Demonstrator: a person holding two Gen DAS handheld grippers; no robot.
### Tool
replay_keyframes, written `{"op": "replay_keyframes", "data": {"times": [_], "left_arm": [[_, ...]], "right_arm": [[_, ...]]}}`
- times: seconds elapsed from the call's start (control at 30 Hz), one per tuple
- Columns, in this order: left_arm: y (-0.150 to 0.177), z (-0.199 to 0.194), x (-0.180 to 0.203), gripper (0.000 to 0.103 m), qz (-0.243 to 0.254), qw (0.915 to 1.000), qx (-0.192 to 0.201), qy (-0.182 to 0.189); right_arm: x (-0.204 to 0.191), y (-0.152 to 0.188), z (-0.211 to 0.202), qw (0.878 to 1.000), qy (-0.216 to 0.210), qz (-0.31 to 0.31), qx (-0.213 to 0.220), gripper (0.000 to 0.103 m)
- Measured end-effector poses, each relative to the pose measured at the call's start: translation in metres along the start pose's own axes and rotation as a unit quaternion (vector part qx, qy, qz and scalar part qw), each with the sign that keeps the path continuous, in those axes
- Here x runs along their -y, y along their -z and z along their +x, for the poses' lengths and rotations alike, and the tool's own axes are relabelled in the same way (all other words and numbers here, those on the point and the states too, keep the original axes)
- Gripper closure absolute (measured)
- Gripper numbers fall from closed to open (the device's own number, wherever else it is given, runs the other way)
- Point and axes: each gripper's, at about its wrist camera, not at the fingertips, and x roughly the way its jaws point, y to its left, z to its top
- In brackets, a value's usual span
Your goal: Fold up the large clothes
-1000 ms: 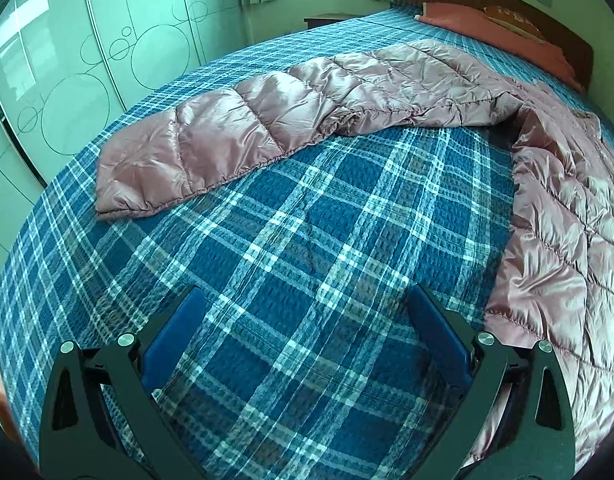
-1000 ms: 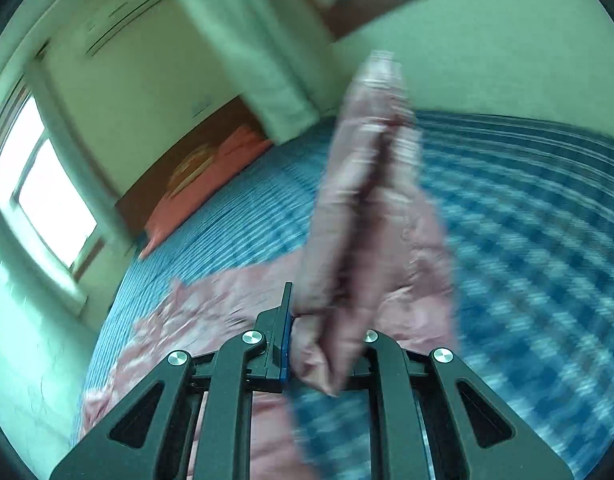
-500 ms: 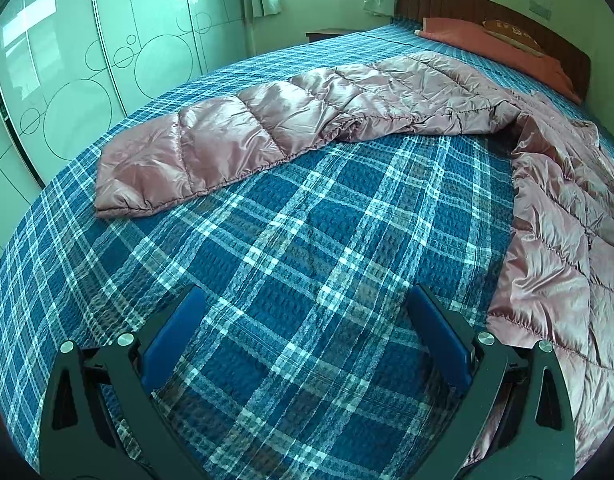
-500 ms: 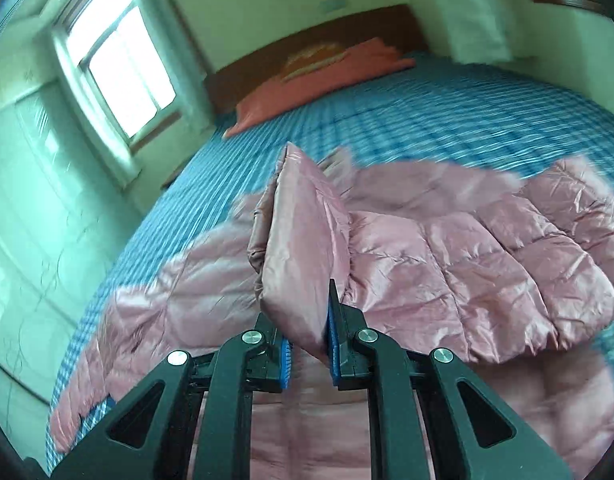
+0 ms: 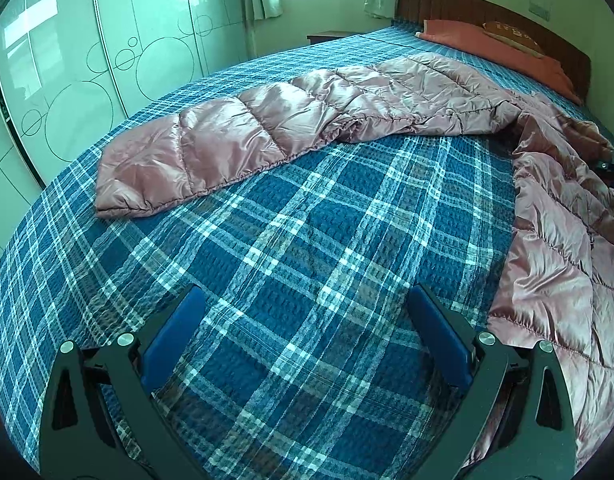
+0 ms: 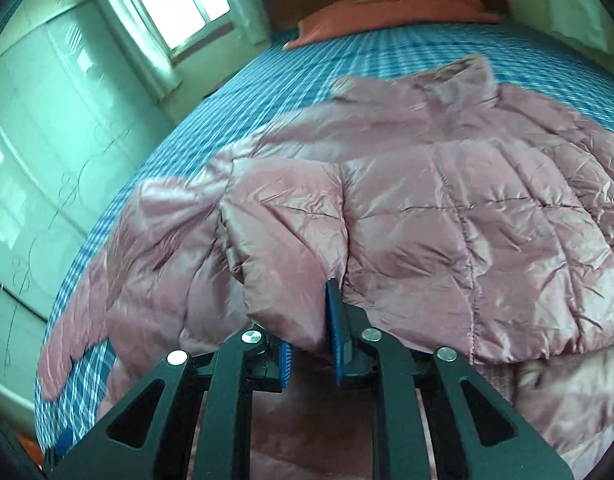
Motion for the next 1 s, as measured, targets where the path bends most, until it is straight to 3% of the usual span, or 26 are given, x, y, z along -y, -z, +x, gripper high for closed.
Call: {"op": "replay_keyframes", "data": {"times": [0.03,0.07,0.1,0.2,0.27,0.37,0.4,0.47,0.53,0.57,0.6,0.7,0.83,0.9,1.0], "left_arm": [[0.001,0.001,-0.001,0.002,0.000,1.0000,0.000,0.000],[0.000,0.000,0.000,0.002,0.000,1.0000,0.000,0.001],[0.000,0.000,0.000,0.002,-0.001,1.0000,0.000,0.001],[0.000,0.000,0.000,0.002,0.000,1.0000,0.000,0.000],[0.000,0.000,-0.001,0.002,0.000,1.0000,0.000,0.000],[0.001,0.001,0.000,0.002,0.000,1.0000,0.000,-0.001],[0.000,0.001,-0.001,0.002,0.001,1.0000,0.000,-0.001],[0.000,0.001,-0.001,0.002,0.001,1.0000,0.000,-0.002],[0.001,0.001,-0.001,0.002,0.002,1.0000,0.001,-0.003],[0.000,0.001,0.000,0.002,0.001,1.0000,0.001,-0.002],[0.000,0.001,0.000,0.002,0.000,1.0000,0.001,-0.001],[0.001,0.001,0.000,0.002,0.000,1.0000,0.001,-0.001],[0.000,0.000,0.001,0.002,0.001,1.0000,0.001,-0.002],[0.000,0.000,0.000,0.002,0.000,1.0000,0.001,-0.001],[0.000,0.000,0.001,0.002,0.000,1.0000,0.001,-0.001]], "right_arm": [[-0.001,0.001,-0.004,1.000,-0.015,-0.002,-0.003,0.070],[-0.001,0.002,-0.009,1.000,-0.028,-0.002,-0.004,0.052],[-0.001,0.004,-0.018,0.999,-0.040,-0.002,-0.001,0.041],[0.008,0.004,-0.054,0.998,-0.050,-0.009,0.027,0.039],[0.034,-0.001,-0.087,0.998,-0.024,-0.003,0.062,0.039],[0.087,-0.013,-0.118,0.993,0.068,0.016,0.097,0.040],[0.114,-0.018,-0.126,0.987,0.119,0.032,0.106,0.039],[0.150,-0.022,-0.131,0.976,0.179,0.054,0.112,0.040],[0.184,-0.021,-0.123,0.966,0.229,0.070,0.094,0.040],[0.201,-0.019,-0.110,0.965,0.241,0.080,0.061,0.040],[0.216,-0.013,-0.093,0.968,0.232,0.093,0.020,0.039],[0.207,-0.013,-0.090,0.967,0.249,0.053,0.020,0.040],[0.206,-0.028,-0.096,0.969,0.227,0.083,0.058,0.040],[0.214,-0.026,-0.072,0.970,0.230,0.078,0.026,0.037],[0.197,-0.029,-0.070,0.965,0.259,0.032,0.022,0.036]]}}
